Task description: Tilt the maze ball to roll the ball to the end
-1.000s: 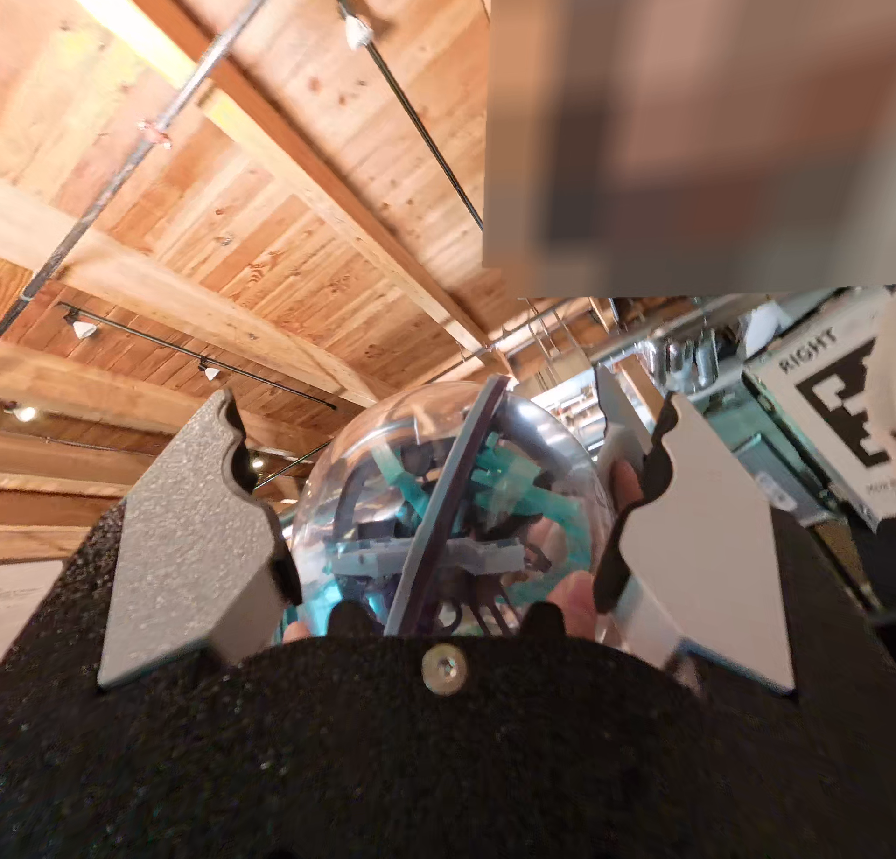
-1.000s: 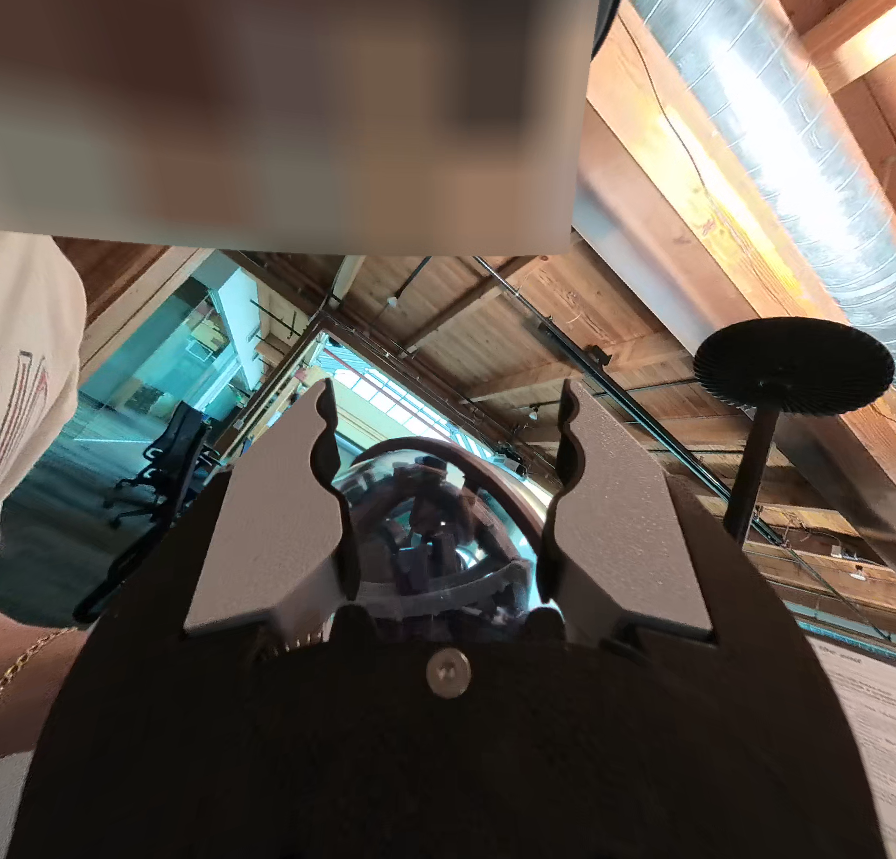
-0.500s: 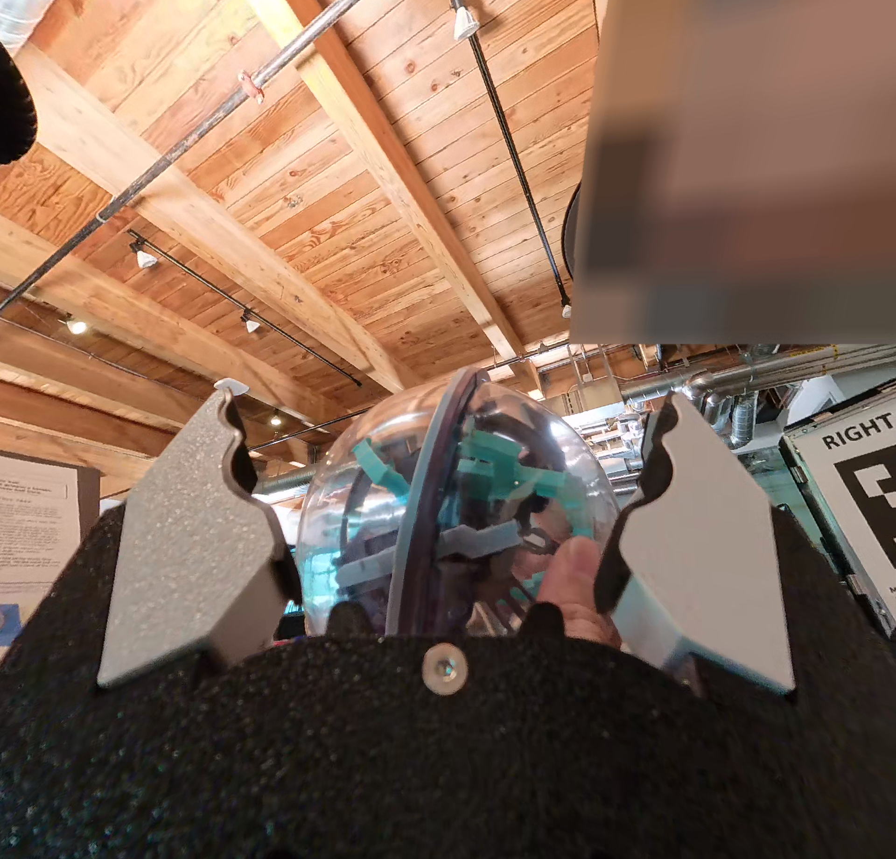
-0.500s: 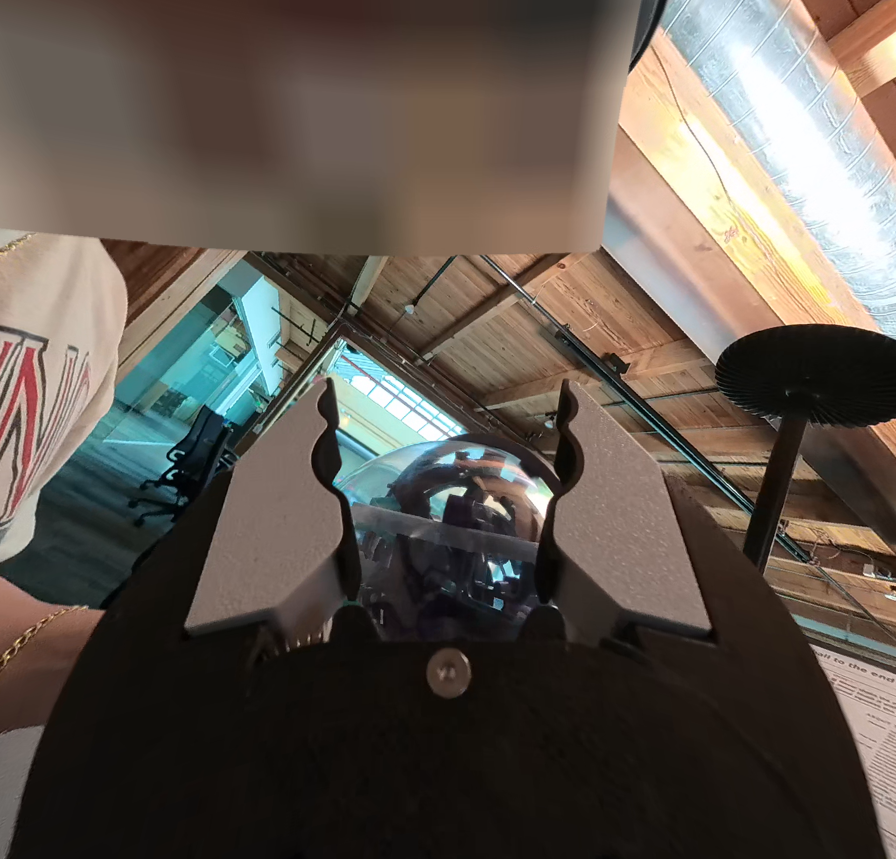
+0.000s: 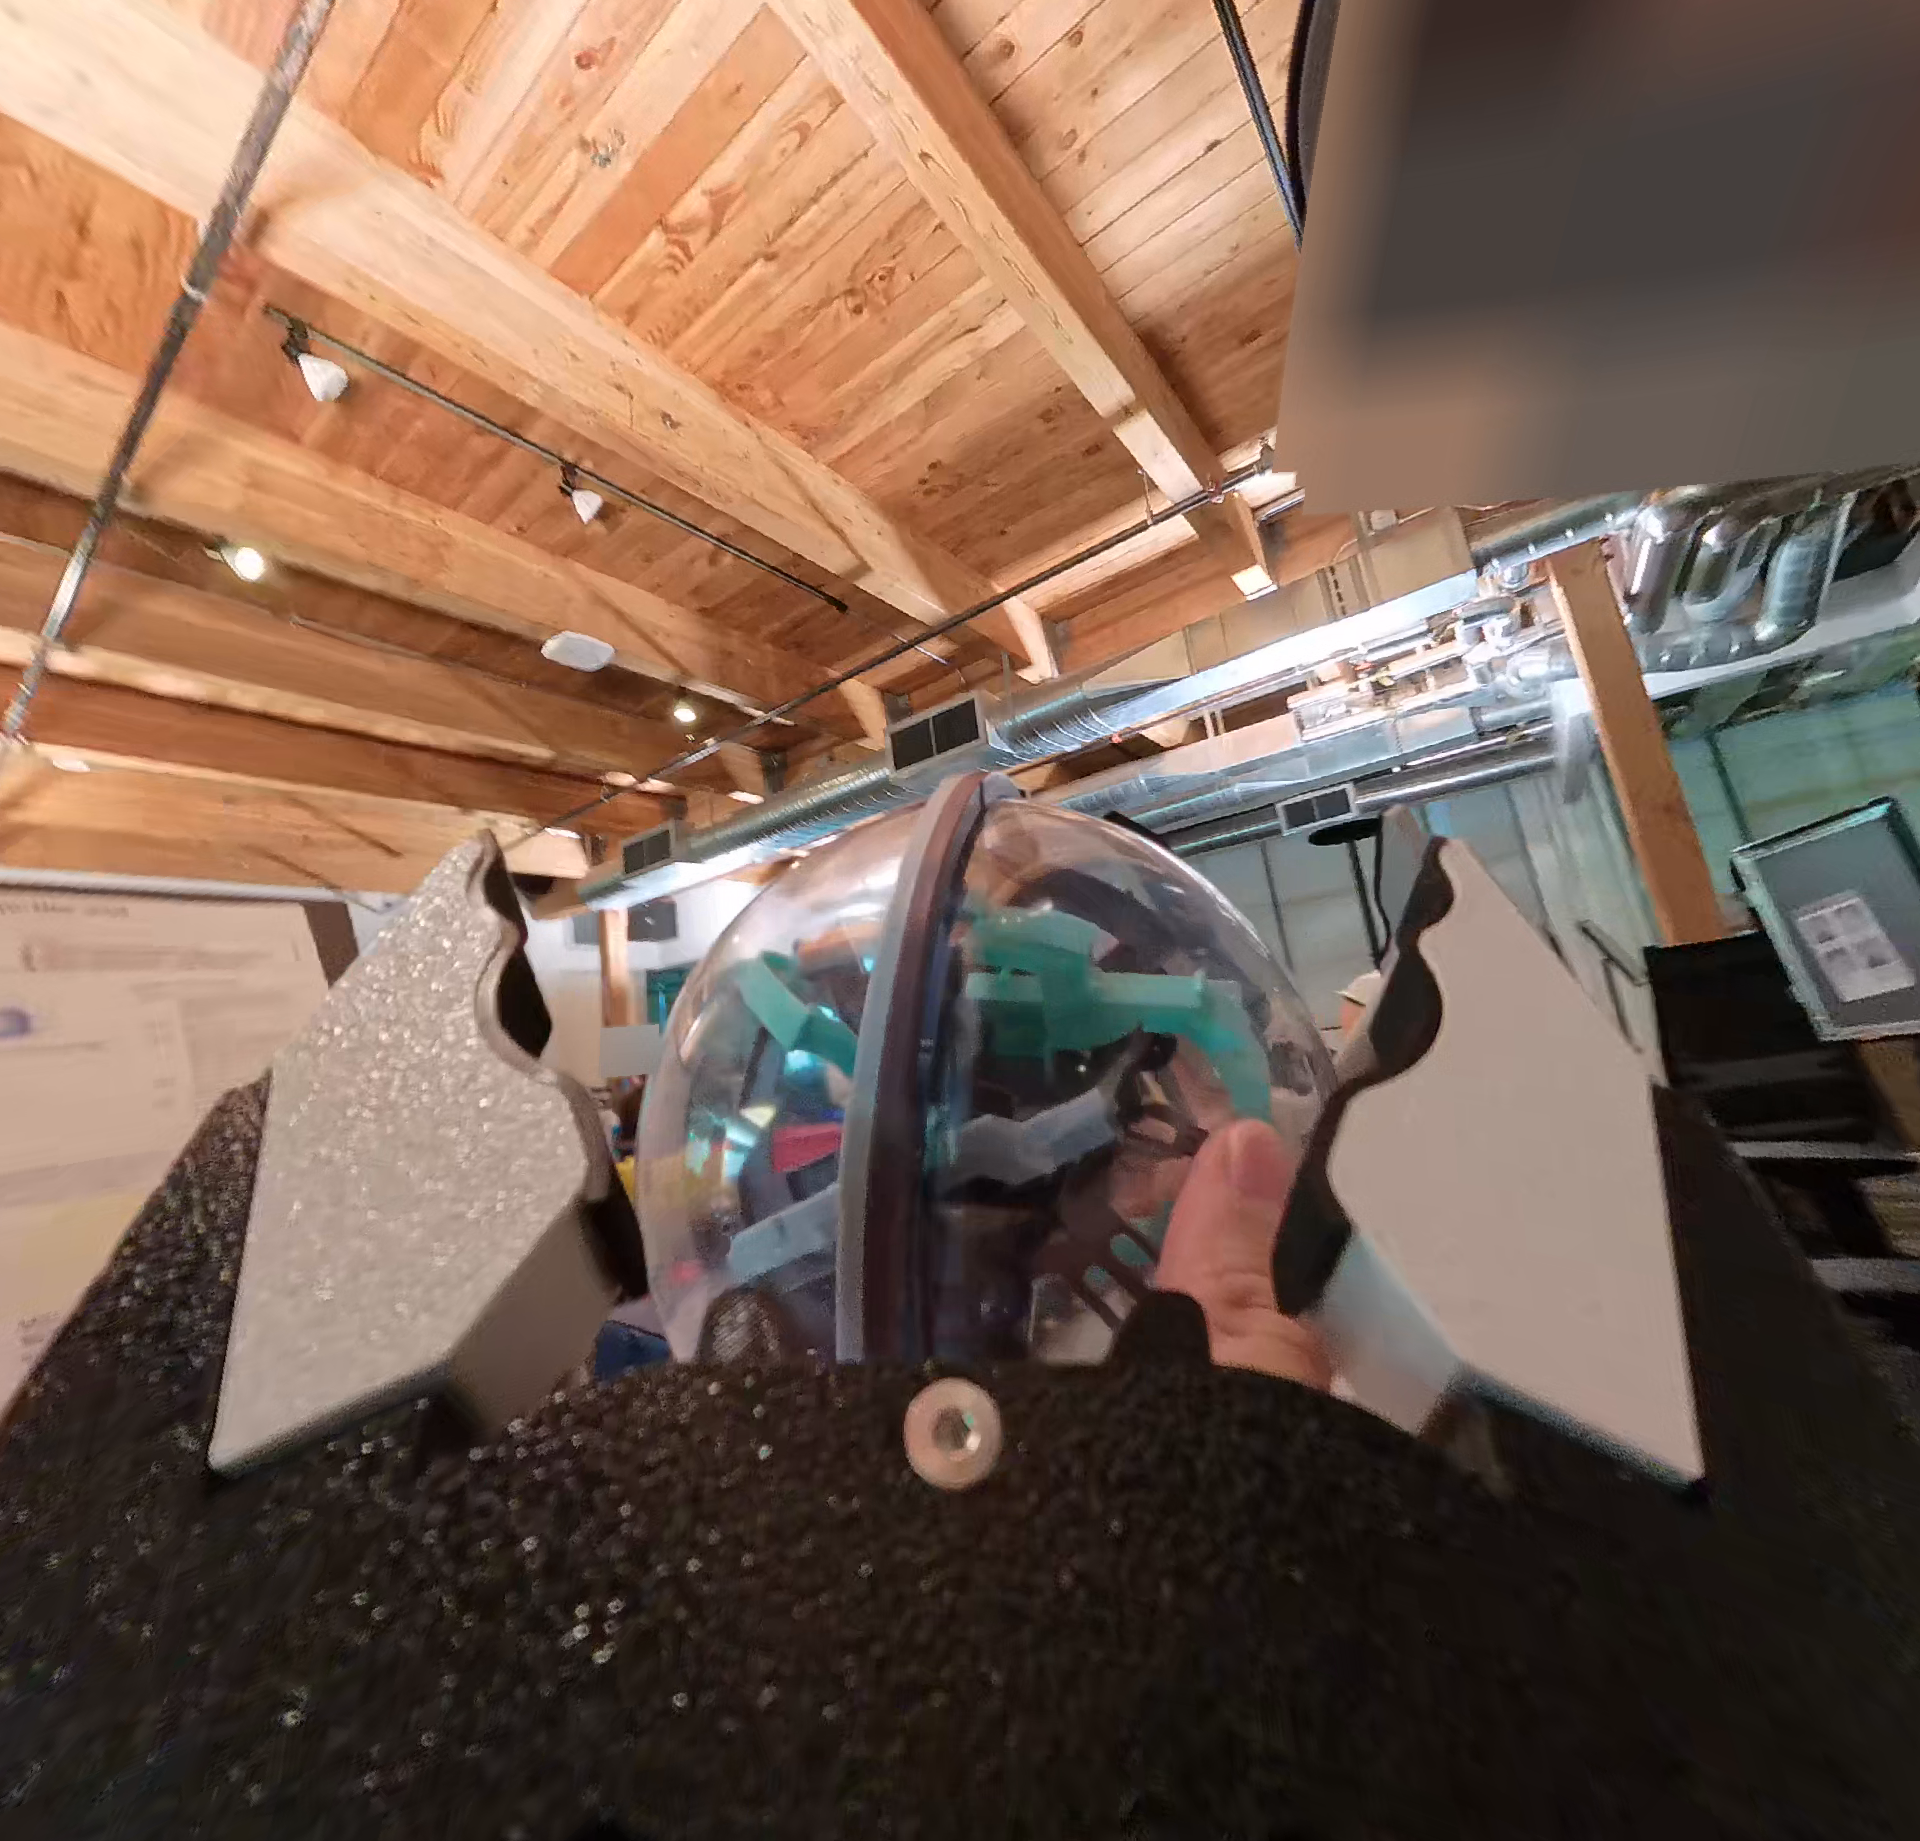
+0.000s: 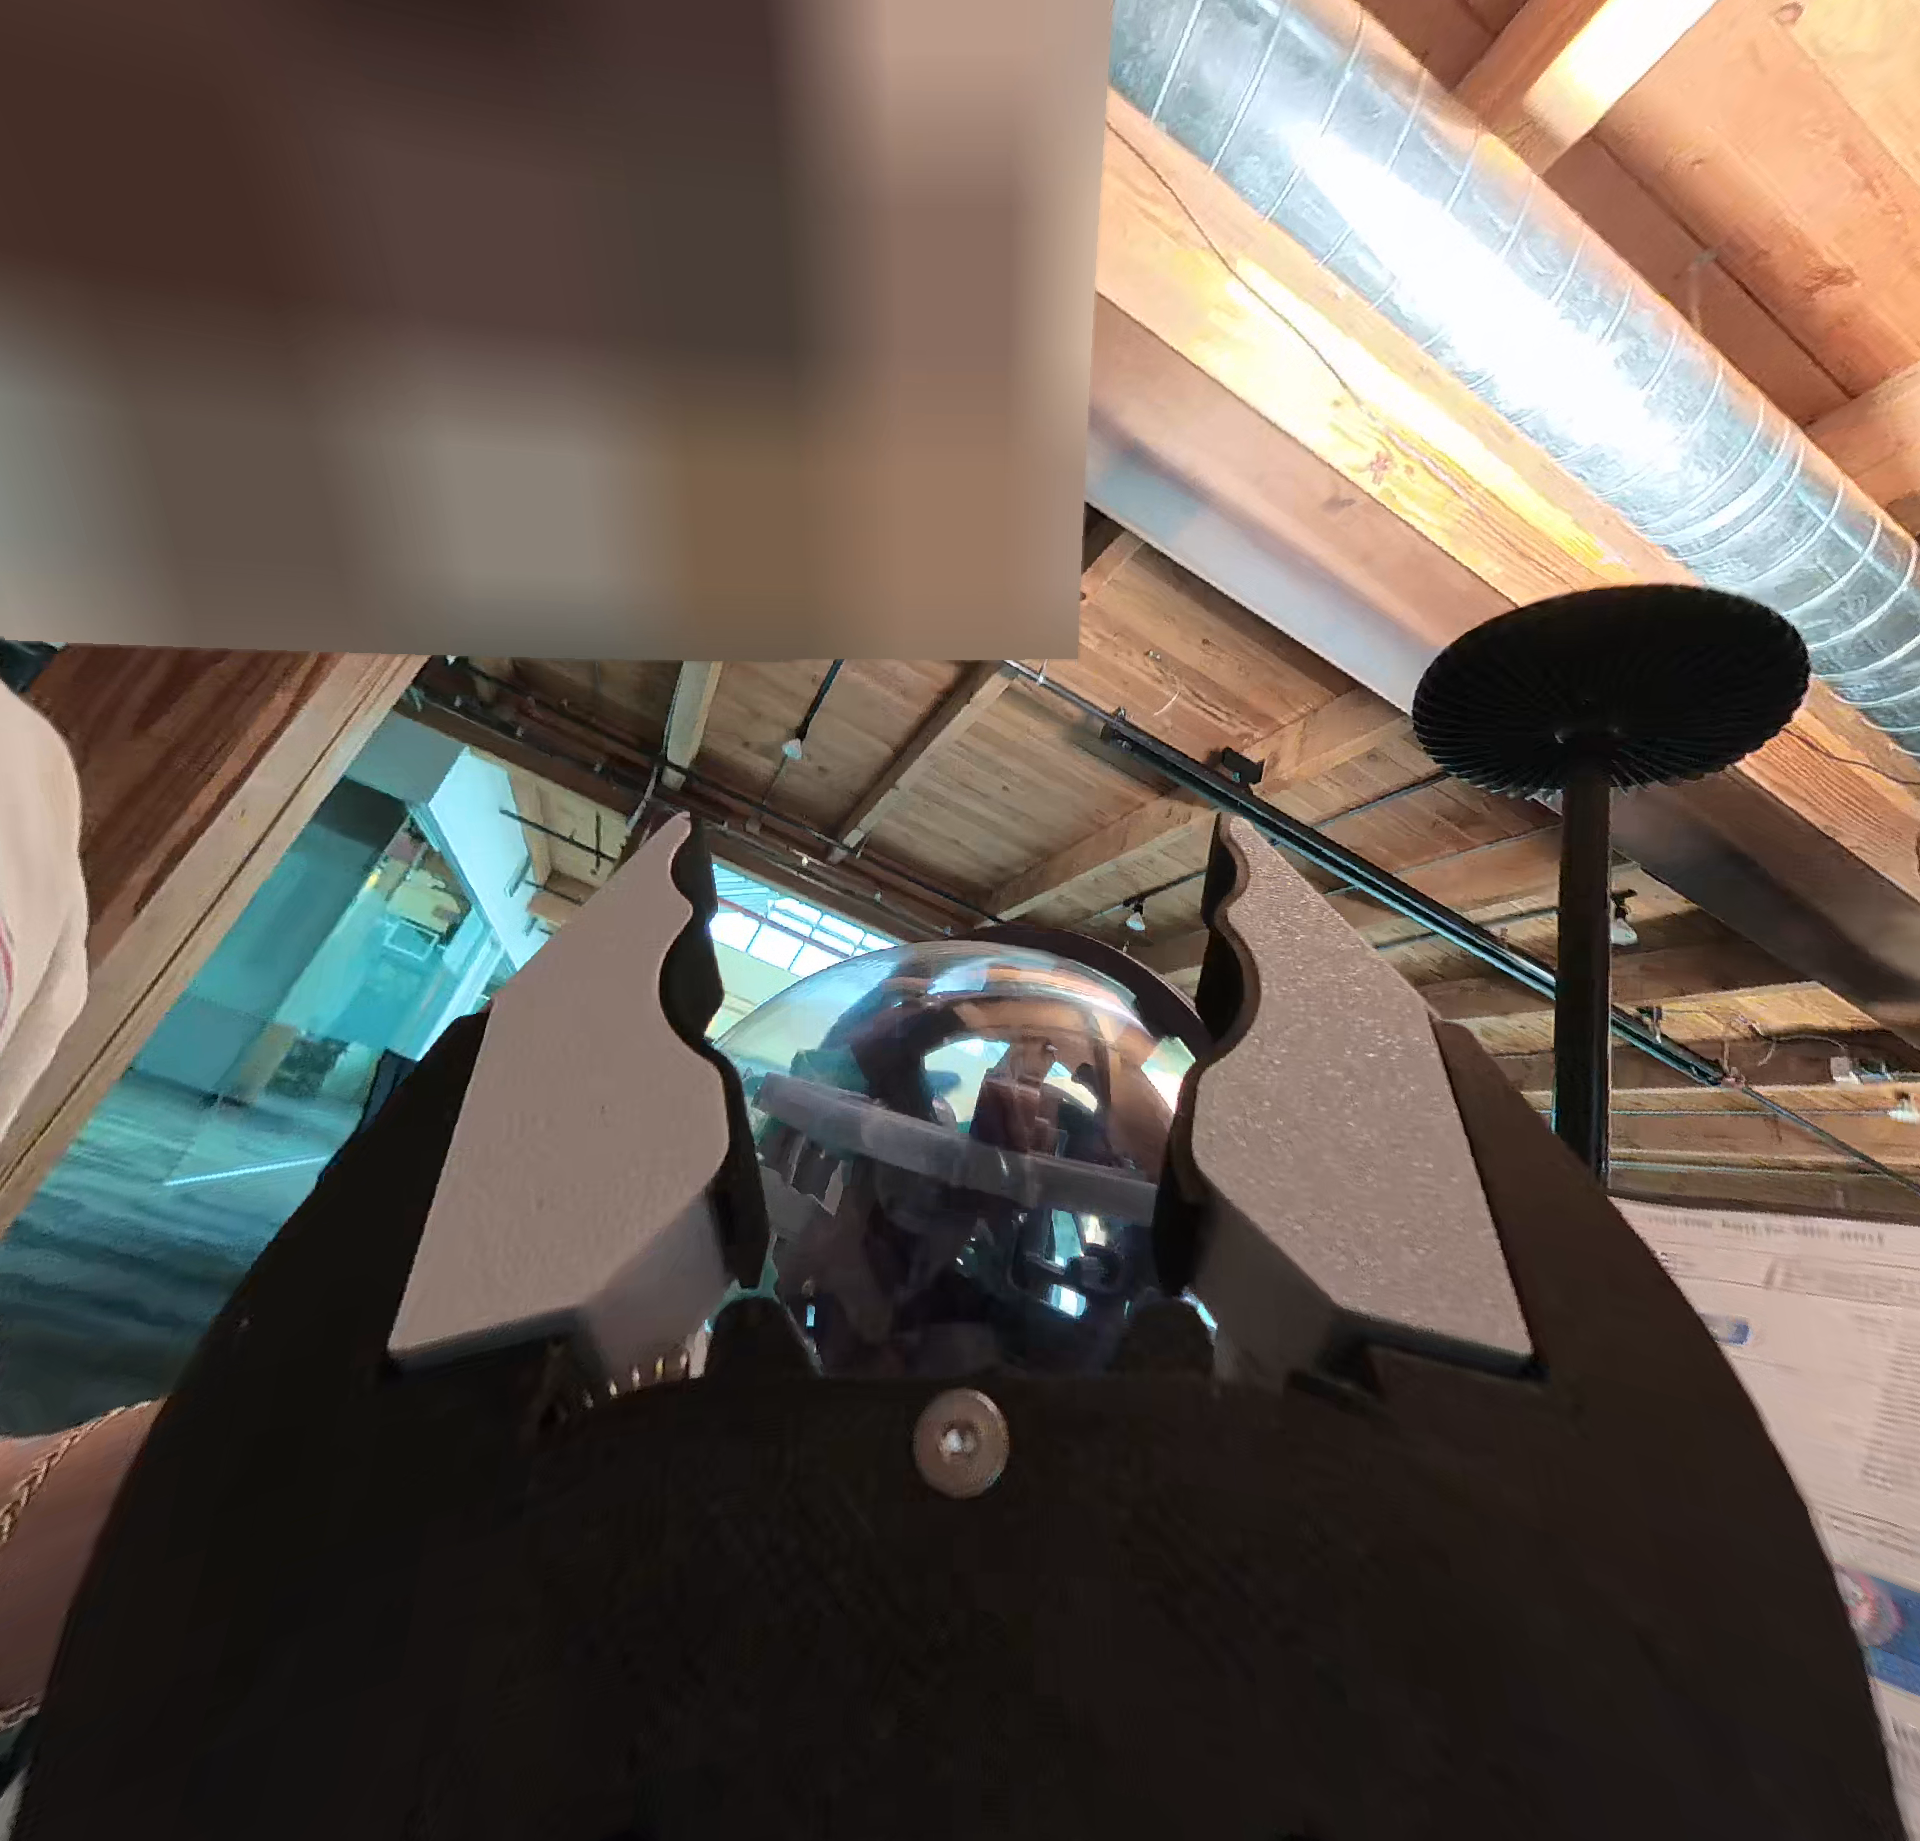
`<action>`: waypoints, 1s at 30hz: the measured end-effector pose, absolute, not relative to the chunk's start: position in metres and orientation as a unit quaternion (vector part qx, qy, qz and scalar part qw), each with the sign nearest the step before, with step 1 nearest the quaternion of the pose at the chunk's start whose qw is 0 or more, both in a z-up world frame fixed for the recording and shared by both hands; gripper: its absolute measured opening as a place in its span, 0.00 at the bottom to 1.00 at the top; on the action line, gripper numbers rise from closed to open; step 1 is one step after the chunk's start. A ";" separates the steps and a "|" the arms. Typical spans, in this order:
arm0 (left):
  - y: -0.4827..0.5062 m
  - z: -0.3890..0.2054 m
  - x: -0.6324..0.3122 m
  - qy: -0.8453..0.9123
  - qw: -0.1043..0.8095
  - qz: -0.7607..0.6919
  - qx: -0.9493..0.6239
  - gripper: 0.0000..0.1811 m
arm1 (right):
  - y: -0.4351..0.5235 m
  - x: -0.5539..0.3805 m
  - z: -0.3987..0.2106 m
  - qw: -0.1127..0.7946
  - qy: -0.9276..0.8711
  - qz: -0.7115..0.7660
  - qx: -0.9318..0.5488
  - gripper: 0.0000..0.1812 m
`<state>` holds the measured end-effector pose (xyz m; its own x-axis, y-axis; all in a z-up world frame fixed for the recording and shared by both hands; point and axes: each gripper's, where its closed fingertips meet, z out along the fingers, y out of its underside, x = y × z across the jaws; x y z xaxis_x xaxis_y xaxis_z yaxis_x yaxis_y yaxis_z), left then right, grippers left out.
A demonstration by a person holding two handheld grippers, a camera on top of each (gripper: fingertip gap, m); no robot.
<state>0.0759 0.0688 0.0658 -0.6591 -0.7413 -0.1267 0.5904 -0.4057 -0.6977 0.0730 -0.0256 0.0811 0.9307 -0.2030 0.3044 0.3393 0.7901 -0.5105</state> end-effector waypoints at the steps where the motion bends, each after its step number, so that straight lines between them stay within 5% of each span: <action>1: 0.068 0.072 0.075 0.366 0.414 -0.828 -0.094 0.87 | -0.026 0.073 0.085 0.939 -0.123 -0.145 -0.286 0.51; 12: 0.058 0.147 0.030 0.296 0.493 -0.813 0.093 0.87 | -0.037 0.035 0.146 0.915 -0.239 -0.227 -0.231 0.61; 30: 0.054 0.093 -0.119 0.235 0.398 -0.880 0.112 0.87 | -0.035 -0.140 0.099 0.849 -0.335 -0.308 -0.268 0.62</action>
